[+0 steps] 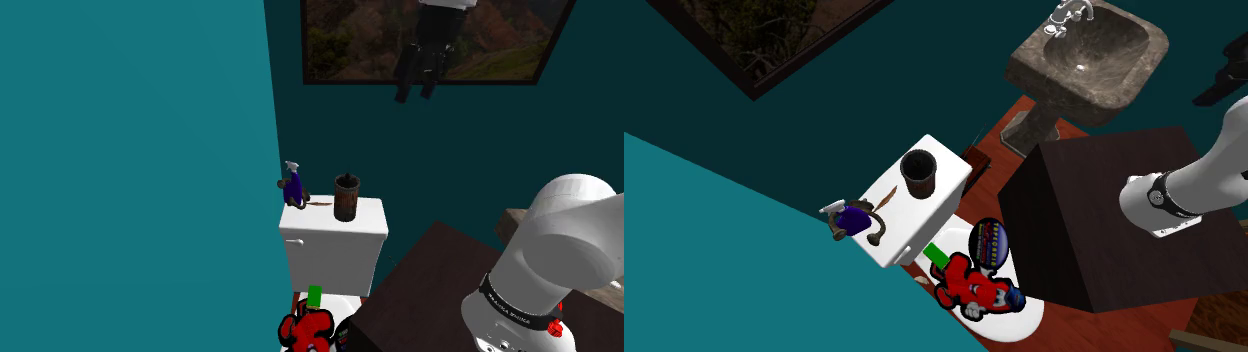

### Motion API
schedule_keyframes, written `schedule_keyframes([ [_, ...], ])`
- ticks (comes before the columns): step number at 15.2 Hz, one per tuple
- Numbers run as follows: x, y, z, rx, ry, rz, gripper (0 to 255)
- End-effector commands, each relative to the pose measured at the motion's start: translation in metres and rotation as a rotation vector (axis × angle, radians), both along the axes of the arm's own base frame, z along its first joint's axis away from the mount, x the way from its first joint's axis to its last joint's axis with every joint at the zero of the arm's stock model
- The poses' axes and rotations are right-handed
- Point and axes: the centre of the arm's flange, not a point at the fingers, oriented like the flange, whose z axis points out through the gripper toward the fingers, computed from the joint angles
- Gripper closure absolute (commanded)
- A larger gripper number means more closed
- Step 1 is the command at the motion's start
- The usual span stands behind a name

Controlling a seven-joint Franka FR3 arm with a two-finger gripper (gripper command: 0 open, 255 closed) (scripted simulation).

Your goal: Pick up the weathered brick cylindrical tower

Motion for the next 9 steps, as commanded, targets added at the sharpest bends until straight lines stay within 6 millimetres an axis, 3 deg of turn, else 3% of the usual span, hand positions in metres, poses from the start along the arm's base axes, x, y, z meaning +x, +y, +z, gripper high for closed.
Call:
schedule_keyframes([
  [1, 0.000, 0.000, 0.000, 0.000, 0.000, 0.000, 0],
  [9, 0.087, -0.016, -0.063, 0.018, 0.044, -0.190, 0],
])
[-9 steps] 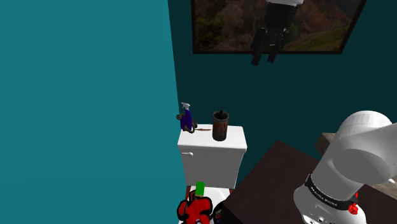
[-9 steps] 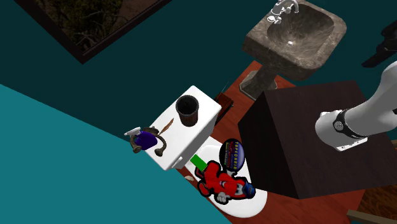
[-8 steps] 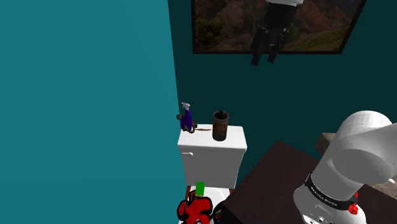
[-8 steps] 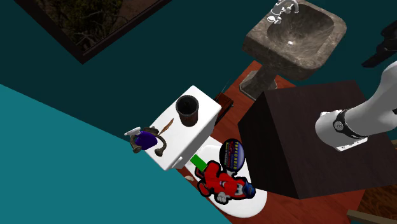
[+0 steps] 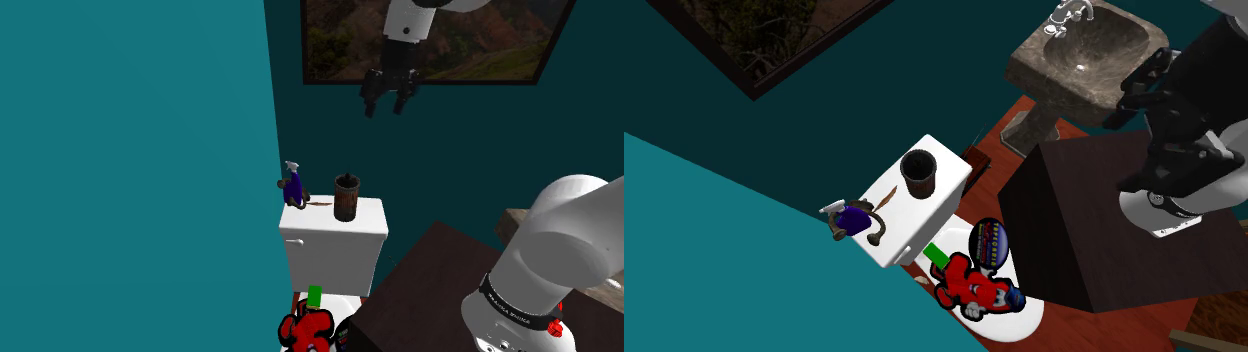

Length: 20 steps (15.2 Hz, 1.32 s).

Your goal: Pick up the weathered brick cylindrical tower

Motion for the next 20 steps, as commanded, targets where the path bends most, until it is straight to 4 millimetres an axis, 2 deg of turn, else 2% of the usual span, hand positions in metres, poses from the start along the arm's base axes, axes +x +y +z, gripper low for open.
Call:
schedule_keyframes([
  [1, 0.020, -0.003, -0.016, 0.005, 0.010, -0.049, 0],
  [10, 0.108, -0.040, -0.092, 0.025, 0.059, -0.263, 0],
  [20, 0.189, -0.100, -0.183, 0.048, 0.114, -0.501, 0],
])
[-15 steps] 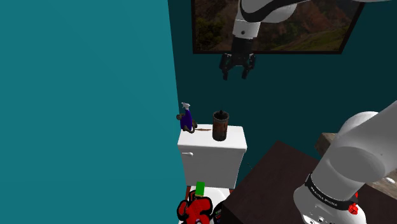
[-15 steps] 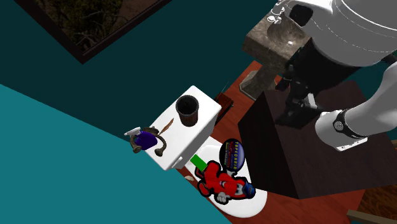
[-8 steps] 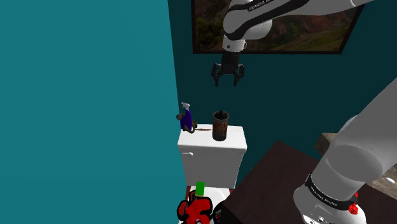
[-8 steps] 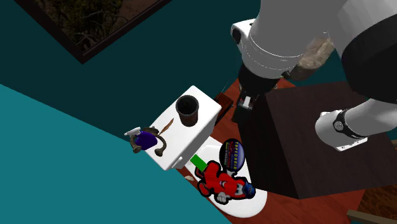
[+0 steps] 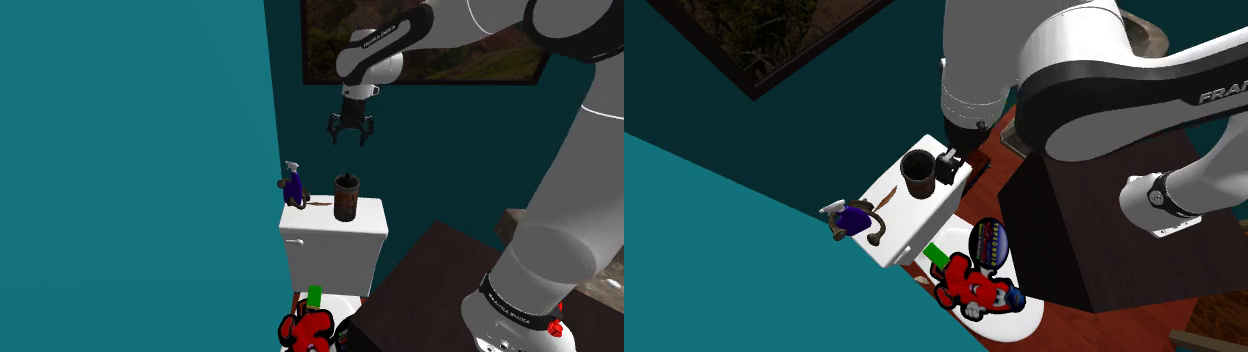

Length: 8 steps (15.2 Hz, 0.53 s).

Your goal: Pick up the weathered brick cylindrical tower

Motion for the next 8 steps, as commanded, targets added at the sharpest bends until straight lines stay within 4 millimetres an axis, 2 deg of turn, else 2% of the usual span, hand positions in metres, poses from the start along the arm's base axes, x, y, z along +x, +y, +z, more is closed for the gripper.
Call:
schedule_keyframes([
  [1, 0.017, -0.014, -0.018, 0.004, 0.011, -0.049, 0],
  [8, 0.060, -0.065, -0.086, 0.020, 0.050, -0.216, 0],
])
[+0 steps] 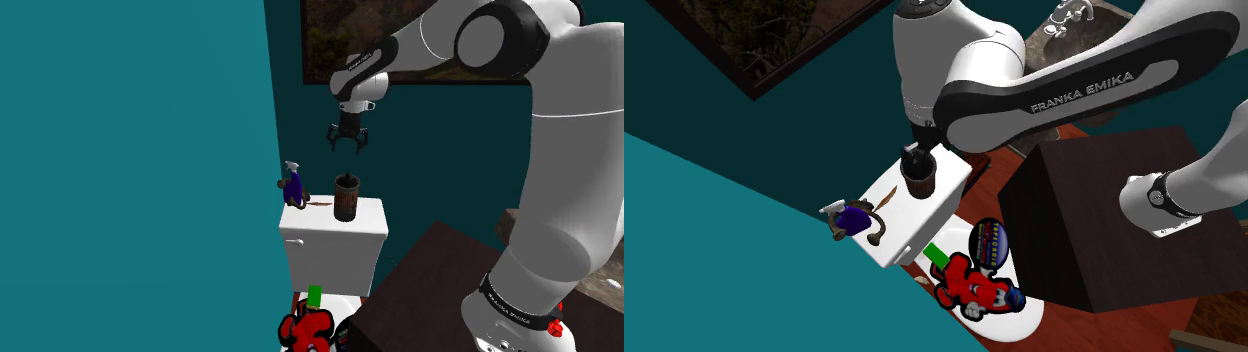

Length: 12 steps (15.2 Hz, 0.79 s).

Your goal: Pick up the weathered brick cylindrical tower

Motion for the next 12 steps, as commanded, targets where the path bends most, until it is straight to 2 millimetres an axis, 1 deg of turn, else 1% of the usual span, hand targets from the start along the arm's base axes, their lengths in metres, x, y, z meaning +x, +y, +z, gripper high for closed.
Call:
schedule_keyframes([
  [1, 0.010, -0.015, -0.023, 0.004, 0.011, -0.049, 0],
  [6, 0.033, -0.056, -0.073, 0.015, 0.038, -0.168, 0],
  [11, 0.049, -0.098, -0.123, 0.027, 0.066, -0.287, 0],
  [12, 0.050, -0.101, -0.127, 0.028, 0.068, -0.296, 0],
])
